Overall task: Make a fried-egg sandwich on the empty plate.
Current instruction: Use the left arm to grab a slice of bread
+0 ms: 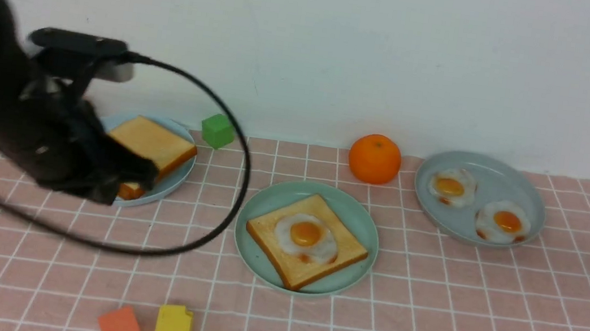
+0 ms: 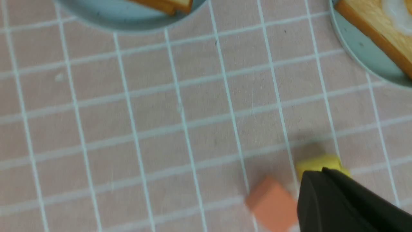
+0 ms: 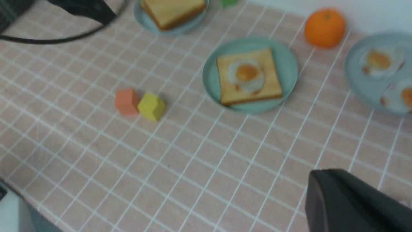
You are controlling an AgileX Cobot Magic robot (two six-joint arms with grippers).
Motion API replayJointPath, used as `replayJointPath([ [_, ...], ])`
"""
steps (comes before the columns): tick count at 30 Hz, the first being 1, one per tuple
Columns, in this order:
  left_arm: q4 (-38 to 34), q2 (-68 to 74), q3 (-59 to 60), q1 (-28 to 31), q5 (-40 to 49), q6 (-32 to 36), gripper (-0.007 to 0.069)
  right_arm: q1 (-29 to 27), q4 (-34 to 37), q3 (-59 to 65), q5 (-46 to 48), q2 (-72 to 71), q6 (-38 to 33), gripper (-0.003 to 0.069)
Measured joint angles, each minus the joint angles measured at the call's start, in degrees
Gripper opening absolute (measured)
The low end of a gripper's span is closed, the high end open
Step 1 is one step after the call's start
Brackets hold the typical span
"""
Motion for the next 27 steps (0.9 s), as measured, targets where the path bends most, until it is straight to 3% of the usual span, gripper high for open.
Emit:
replayJointPath([
  [9,3.2,17.5,-17.0,0.0,2.3,4.6,0.002,0.0,-1.3,0.1,1.6,-4.4,0.0,0.0002],
  [14,6.4,24.6,-23.0,0.0,3.0,7.3,0.0157,0.0,-1.3,0.3,3.2,-4.4,-0.3,0.0003],
  [16,9.7,27.5,-24.8,0.0,2.8,7.6,0.0271,0.0,-1.3,0.3,3.3,-4.4,-0.6,0.0003],
  [20,14.8,29.8,-25.3,0.0,0.5,7.6,0.0391,0.0,-1.3,0.3,3.5,-4.4,-0.6,0.0003],
  [27,17.7,33.3,-25.3,0.0,-6.0,7.3,0.0437,0.0,-1.2,0.3,3.5,-4.4,-0.6,0.0003],
])
